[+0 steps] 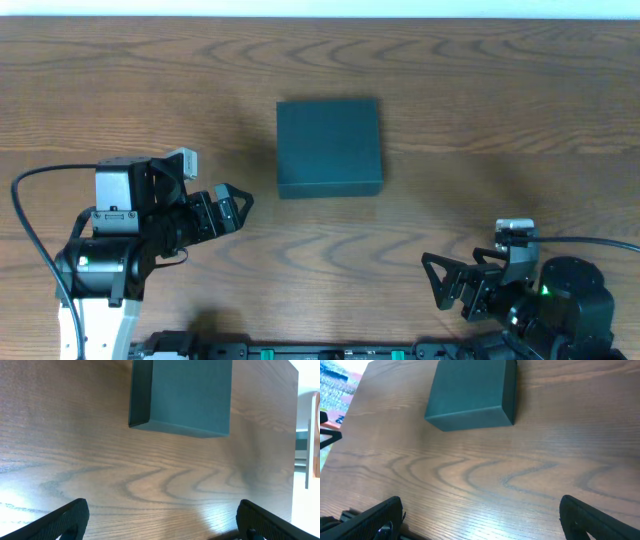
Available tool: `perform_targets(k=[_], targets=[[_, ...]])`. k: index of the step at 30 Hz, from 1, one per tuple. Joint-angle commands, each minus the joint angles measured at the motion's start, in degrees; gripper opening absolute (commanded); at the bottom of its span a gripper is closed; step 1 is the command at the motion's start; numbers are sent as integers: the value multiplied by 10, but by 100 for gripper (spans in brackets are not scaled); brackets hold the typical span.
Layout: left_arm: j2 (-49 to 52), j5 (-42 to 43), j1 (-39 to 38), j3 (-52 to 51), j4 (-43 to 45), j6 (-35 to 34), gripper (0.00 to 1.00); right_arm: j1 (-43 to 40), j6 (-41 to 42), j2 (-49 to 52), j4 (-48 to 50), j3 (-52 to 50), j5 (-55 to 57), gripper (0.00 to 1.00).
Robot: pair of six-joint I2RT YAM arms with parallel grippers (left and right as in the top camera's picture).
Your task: Pack container
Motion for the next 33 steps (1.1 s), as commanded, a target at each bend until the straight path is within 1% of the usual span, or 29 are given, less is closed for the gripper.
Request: perform_targets(k=[1, 4, 7, 9, 11, 14, 20, 25, 33], targets=[[-36, -63, 4, 1, -18, 26, 95, 5, 9, -2, -1, -4, -4, 99], [-98, -174, 10, -2, -30, 48, 95, 5, 9, -2, -1, -4, -4, 99], [-182, -253, 10, -37, -5, 99, 95, 5, 9, -2, -1, -4, -4, 99], [-237, -286, 20, -77, 10, 131, 95, 5, 9, -2, -1, -4, -4, 99], [-282, -299, 34, -118, 23, 149, 95, 5, 9, -2, -1, -4, -4, 99], [-361, -298, 62, -215, 68, 157, 95, 5, 9, -2, -1, -4, -4, 99], [-447, -244, 69, -351, 148, 157, 95, 5, 9, -2, -1, -4, -4, 99], [-480, -207, 69, -407, 170, 157, 95, 5, 9, -2, -1, -4, -4, 99], [-522, -203, 68, -454, 170, 157, 95, 5, 9, -2, -1, -4, -4, 99]])
